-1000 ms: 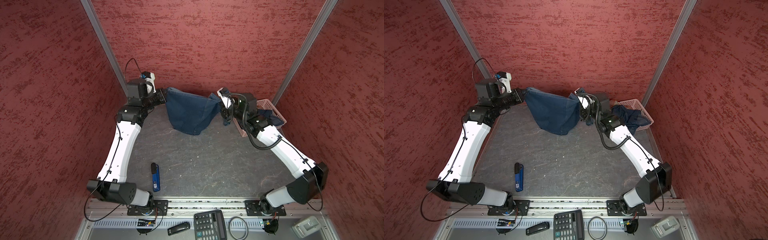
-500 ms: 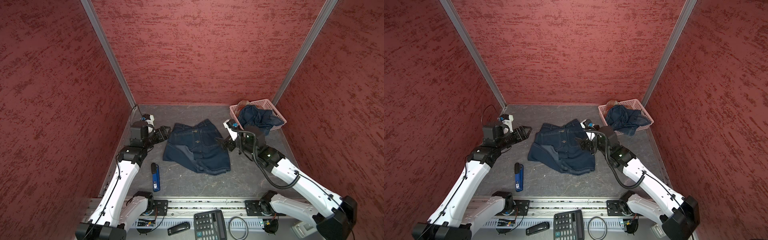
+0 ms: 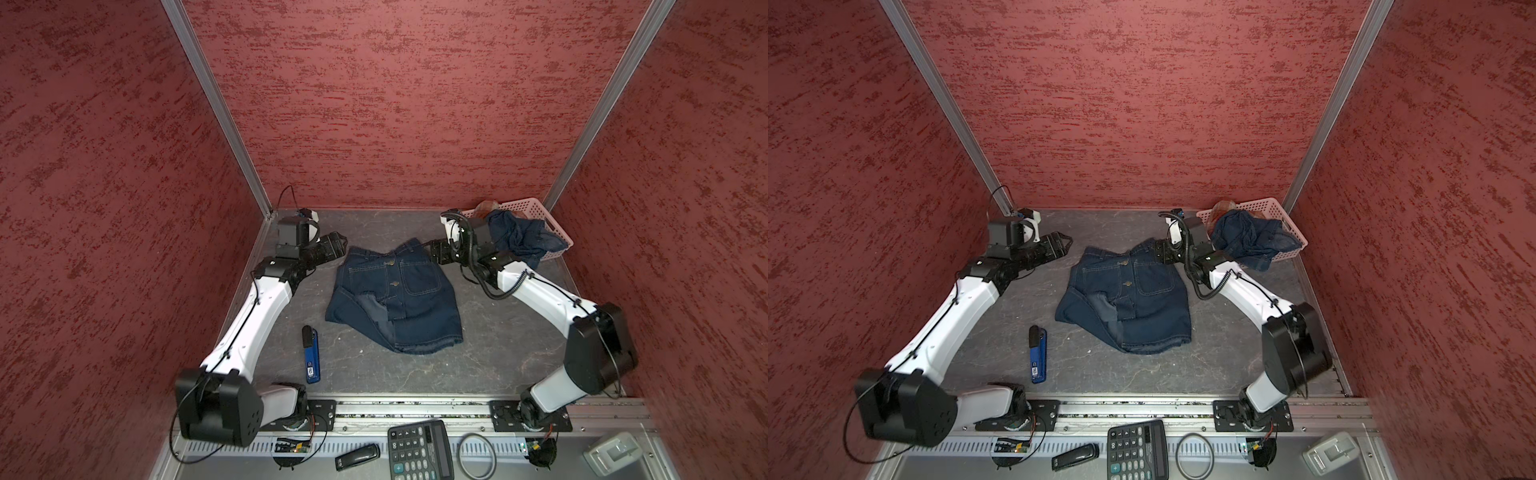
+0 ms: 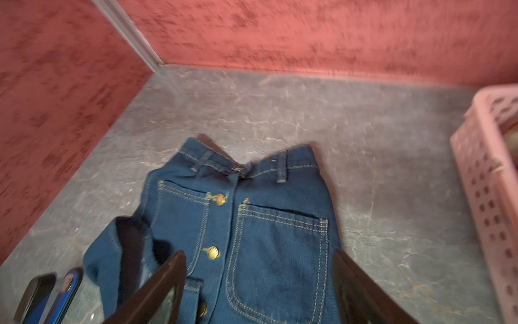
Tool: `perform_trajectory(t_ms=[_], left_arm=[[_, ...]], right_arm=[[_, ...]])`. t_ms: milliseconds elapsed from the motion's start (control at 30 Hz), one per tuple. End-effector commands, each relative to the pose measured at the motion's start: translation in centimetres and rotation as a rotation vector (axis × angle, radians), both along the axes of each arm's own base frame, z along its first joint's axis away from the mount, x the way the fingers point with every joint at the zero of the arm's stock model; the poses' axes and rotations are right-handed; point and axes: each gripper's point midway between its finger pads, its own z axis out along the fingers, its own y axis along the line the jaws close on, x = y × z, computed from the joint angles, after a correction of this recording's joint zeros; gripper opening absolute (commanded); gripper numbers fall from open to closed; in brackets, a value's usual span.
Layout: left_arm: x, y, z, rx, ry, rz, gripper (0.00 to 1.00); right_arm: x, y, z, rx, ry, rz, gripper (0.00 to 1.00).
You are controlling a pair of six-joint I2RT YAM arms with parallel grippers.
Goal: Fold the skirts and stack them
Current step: 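Grasp the waistband corners of the skirt with the left and right grippers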
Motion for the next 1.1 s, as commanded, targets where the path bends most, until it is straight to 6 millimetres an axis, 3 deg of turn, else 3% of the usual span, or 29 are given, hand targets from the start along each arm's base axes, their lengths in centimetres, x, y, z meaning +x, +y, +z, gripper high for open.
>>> perform_trajectory(t_ms=[0,267,533,867,1067], left_arm=[[1.4,0.0,-2.3,0.099,0.081,0.005,0.79],[6.9,-1.0,-8.6,0.140,0.212,-0.018,0.83],[11.3,-1.7,-13.1,0.116,0.272,-0.064,0.83],[13.1,-1.7,-16.5,0.087,0.332,-0.083,0.80],[12.6,-1.8,-17.9,0.072,0.391,-0.075,0.77]], right_arm=[[1.1,-0.7,-1.7,0.057,0.107,-0.064,0.79],[5.4,-2.2,-6.5,0.035,0.163,-0.082,0.80],[10.4,-1.1,-9.4,0.028,0.145,-0.005,0.79],[14.8,1.4,-12.2,0.086,0.183,0.051,0.78],[14.7,3.3,-14.3,0.080,0.252,0.092,0.76]])
